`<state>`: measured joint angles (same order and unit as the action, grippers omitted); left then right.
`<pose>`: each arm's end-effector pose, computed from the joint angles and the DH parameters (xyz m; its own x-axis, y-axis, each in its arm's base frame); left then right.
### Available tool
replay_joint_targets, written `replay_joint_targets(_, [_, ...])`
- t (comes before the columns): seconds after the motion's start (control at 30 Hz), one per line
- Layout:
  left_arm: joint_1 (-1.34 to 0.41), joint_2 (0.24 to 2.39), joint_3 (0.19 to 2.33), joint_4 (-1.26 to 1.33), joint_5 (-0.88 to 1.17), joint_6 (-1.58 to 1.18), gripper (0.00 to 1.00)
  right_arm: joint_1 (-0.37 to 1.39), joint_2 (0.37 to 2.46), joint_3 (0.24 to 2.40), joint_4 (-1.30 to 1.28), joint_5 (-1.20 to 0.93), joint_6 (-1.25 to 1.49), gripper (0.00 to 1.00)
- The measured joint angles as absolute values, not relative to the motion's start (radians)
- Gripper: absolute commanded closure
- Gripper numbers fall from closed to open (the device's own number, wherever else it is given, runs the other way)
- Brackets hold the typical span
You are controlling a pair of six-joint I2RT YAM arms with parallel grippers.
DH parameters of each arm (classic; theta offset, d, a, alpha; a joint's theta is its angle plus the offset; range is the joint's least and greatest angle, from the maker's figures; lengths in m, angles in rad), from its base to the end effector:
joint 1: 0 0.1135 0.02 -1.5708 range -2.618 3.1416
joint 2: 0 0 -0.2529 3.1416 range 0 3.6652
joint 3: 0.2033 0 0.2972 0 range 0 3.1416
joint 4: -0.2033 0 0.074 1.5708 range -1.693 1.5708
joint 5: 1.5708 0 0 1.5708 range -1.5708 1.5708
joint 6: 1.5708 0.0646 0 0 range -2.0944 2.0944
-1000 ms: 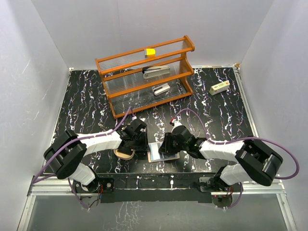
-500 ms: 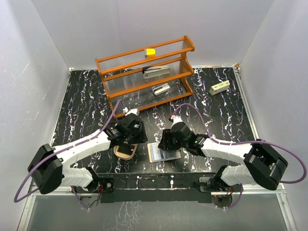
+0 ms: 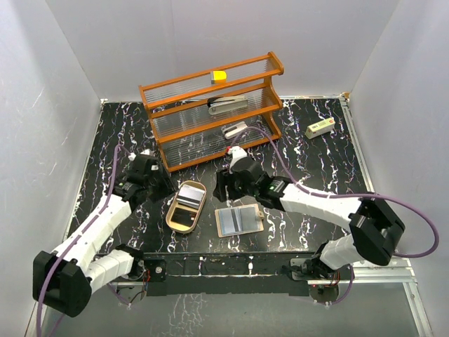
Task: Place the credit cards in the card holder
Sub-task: Pick up the credit card from the storage box.
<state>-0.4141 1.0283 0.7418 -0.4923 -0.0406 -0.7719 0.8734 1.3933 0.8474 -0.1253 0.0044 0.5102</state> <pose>0.2612 -0.1120 0.2081 -0.7228 -0.4436 -0.5299 -0.1794 0.8609 -0.4760 0.2339 0.2787 0.1764 -0.7218 -0.1011 -0.6847 -0.4719 0.7955 0.3800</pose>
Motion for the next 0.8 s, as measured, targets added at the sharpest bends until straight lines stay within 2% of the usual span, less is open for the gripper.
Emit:
replay_joint_targets(0.43, [-0.012,1.054,0.619,-0.464,0.267,-0.728,0.56,1.036,1.624,1.113,-0.161,0.062,0.276,0.40])
replay_joint_targets(0.8, [0.076,1.086,0.606,-0.418,0.391,-0.713,0.56,1.161,1.842,1.282,-0.184,0.139,0.043,0.37])
